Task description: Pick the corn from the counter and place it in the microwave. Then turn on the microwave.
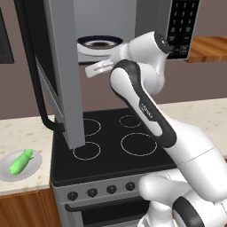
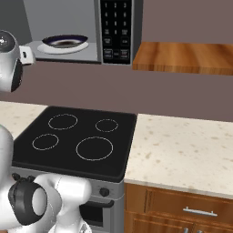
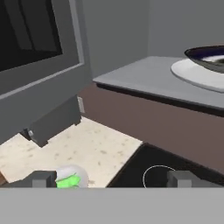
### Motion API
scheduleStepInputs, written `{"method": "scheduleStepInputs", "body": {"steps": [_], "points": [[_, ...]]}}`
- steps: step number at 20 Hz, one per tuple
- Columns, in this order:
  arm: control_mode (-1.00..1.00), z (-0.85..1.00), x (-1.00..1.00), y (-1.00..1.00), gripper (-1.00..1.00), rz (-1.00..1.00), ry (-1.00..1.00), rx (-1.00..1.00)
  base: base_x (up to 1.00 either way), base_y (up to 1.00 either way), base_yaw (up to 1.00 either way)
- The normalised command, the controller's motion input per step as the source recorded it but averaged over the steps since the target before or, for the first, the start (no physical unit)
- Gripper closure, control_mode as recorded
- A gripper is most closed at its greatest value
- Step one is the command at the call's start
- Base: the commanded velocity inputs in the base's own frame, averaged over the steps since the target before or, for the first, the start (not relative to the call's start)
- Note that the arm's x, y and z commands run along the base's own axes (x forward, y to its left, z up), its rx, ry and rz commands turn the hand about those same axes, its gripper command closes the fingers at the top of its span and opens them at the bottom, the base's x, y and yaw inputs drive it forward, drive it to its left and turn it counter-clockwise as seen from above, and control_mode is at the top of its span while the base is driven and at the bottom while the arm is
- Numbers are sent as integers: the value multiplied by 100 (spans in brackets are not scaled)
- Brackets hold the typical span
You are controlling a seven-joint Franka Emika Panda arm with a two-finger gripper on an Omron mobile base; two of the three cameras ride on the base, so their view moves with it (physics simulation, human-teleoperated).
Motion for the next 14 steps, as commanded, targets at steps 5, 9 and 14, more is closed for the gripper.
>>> {"method": "scheduleStepInputs", "body": {"steps": [5, 9, 14], "points": [[-100, -14, 27, -4, -100, -18, 22, -3, 0, 0, 0], [-100, -19, 25, -5, -100, -17, 20, -4, 0, 0, 0], [-100, -24, 23, -4, -100, -17, 16, -4, 0, 0, 0]]}}
